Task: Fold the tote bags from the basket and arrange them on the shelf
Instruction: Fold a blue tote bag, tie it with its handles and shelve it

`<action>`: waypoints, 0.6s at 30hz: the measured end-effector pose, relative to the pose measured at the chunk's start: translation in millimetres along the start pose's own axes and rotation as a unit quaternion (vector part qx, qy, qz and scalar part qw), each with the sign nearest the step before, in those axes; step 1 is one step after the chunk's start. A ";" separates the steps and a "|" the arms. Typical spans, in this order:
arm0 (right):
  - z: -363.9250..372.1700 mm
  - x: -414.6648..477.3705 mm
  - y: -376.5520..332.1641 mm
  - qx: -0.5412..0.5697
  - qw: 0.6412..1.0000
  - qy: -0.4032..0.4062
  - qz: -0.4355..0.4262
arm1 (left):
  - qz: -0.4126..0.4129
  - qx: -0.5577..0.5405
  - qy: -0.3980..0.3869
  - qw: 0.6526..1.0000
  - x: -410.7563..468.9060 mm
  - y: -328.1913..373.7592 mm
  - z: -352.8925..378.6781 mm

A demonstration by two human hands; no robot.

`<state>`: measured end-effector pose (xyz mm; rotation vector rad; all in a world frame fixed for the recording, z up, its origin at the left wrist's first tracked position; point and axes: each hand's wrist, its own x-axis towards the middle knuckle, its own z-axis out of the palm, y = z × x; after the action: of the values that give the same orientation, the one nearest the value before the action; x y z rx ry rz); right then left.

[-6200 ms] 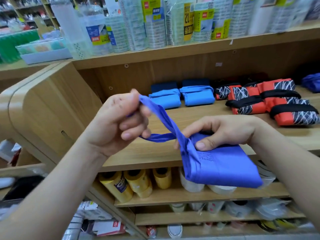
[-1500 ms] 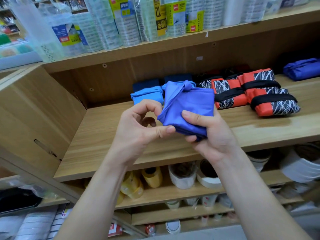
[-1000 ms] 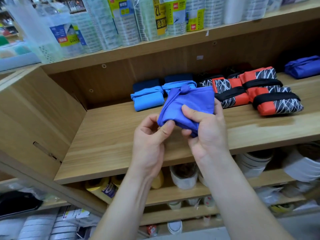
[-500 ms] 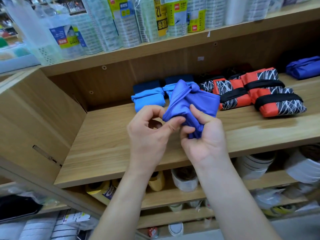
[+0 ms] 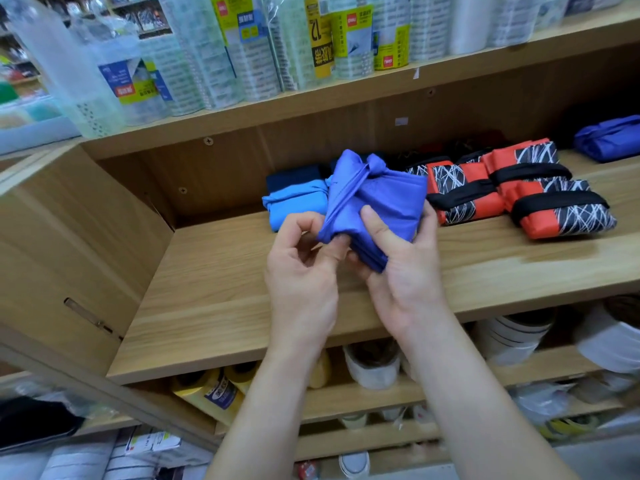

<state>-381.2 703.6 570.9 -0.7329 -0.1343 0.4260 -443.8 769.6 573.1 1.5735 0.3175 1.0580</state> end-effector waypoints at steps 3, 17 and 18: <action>-13.6 3.9 -3.0 -0.169 0.981 -0.034 -0.085 | 0.076 0.106 -0.049 0.990 6.6 -0.8 -15.6; -36.6 0.2 -21.1 -0.712 0.548 -0.101 -0.427 | -0.017 0.139 -0.067 0.988 21.3 20.0 -18.2; -35.4 2.2 -22.1 -0.722 0.518 -0.068 -0.454 | -0.035 0.129 -0.072 0.988 20.4 22.0 -16.3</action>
<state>-362.6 668.0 559.5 -2.1112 -1.0750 -0.8718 -452.2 787.6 600.8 1.8467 0.4213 0.8703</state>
